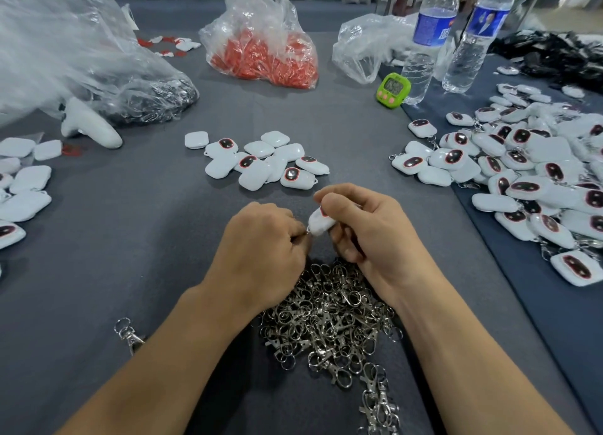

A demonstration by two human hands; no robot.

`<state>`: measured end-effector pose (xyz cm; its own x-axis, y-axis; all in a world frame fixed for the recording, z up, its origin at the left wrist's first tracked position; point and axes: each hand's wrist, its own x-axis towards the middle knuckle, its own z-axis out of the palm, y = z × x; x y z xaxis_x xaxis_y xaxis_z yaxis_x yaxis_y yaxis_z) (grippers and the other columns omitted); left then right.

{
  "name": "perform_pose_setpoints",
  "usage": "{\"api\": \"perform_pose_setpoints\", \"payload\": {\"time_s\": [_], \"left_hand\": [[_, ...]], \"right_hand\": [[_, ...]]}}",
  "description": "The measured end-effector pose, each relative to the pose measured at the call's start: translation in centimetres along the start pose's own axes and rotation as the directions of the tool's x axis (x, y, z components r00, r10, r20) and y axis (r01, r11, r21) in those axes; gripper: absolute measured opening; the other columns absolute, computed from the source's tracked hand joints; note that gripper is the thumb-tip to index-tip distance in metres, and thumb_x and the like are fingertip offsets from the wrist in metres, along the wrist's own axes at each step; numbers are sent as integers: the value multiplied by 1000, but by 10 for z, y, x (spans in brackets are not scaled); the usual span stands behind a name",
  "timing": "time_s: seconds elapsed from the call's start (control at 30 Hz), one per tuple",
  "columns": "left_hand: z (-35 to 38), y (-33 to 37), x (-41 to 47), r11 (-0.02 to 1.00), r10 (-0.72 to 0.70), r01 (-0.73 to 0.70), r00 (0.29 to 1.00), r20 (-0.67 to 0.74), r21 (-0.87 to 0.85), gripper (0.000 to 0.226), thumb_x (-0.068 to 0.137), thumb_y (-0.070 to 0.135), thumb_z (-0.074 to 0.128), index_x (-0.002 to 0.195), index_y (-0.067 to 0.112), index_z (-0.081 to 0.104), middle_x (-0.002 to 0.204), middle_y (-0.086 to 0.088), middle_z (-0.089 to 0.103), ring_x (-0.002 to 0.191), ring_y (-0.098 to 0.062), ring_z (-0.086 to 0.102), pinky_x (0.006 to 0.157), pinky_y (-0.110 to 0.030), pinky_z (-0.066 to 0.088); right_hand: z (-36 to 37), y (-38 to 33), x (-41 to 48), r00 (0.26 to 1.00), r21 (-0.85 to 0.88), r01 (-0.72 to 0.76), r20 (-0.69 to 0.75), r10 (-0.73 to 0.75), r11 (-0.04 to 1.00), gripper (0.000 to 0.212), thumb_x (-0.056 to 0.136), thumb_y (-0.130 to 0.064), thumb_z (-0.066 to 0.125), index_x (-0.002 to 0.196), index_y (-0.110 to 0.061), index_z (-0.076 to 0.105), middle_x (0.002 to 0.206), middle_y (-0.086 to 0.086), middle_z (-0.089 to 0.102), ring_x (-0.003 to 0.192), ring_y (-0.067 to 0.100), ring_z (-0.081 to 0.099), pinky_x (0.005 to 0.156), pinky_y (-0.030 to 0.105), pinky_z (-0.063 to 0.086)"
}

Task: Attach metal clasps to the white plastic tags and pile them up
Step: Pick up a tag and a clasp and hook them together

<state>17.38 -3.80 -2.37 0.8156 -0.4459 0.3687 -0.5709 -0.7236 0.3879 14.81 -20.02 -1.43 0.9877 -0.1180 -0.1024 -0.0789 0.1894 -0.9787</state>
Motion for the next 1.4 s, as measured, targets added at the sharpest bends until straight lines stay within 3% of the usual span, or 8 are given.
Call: {"api": "perform_pose_setpoints", "payload": {"time_s": [0.1,0.23,0.37,0.63,0.8,0.93,1.07,1.4], "left_hand": [[1,2,0,979,-90,88,996,-5,-185,25,88,37,61,74,22,74,64,8,61,65,-11,53,64,-32,42],[-3,3,6,727,-274,266,958,87,-633,11,90,27,75,82,32,80,58,2,63,53,-4,48,51,-25,40],[-4,9,7,591,-280,326,941,192,-738,22,92,19,71,73,23,80,51,7,54,50,-2,45,52,-12,38],[-1,9,0,979,-96,84,994,-61,-184,31,89,29,64,62,15,70,56,6,54,58,-11,45,61,-31,28],[1,7,-2,984,48,-30,994,-101,176,22,87,22,68,67,13,74,61,-1,60,63,-17,37,68,-29,17],[3,7,-1,989,-119,108,987,-110,-103,11,91,26,72,85,24,80,69,7,68,67,-15,57,66,-31,39],[2,1,4,760,-367,283,930,-27,-585,9,80,26,84,78,34,80,63,19,71,52,6,57,53,-9,42],[2,5,0,835,-351,242,926,-140,-494,12,81,28,84,79,39,79,55,18,63,48,1,51,49,-11,40]], "right_hand": [[-3,-2,1,999,56,-11,-35,13,998,18,98,-11,62,88,-15,77,65,7,57,49,12,39,39,21,24],[-6,-6,1,997,180,-50,-49,60,982,31,99,-11,55,84,-17,82,58,0,58,45,8,42,43,23,27],[-6,-6,0,996,249,-57,-48,71,967,32,99,-10,54,84,-15,82,59,-2,62,43,6,46,50,27,26],[0,-4,-1,998,65,60,-33,-58,996,22,98,-2,57,90,-12,75,60,2,59,45,7,44,39,18,27],[6,-1,-3,993,-71,117,-24,-119,991,22,95,3,61,87,-12,74,59,-3,61,47,6,46,40,13,33],[2,-3,-2,993,-38,87,-82,-90,995,23,98,-1,58,89,-14,75,56,-2,59,45,4,46,39,15,31],[-5,-4,1,984,34,68,-168,-62,997,21,97,-3,60,102,-16,76,65,6,65,47,9,49,39,19,34],[-9,-2,3,977,-41,52,-203,-60,998,11,94,-7,67,95,-15,75,72,11,74,44,13,50,40,19,35]]}}
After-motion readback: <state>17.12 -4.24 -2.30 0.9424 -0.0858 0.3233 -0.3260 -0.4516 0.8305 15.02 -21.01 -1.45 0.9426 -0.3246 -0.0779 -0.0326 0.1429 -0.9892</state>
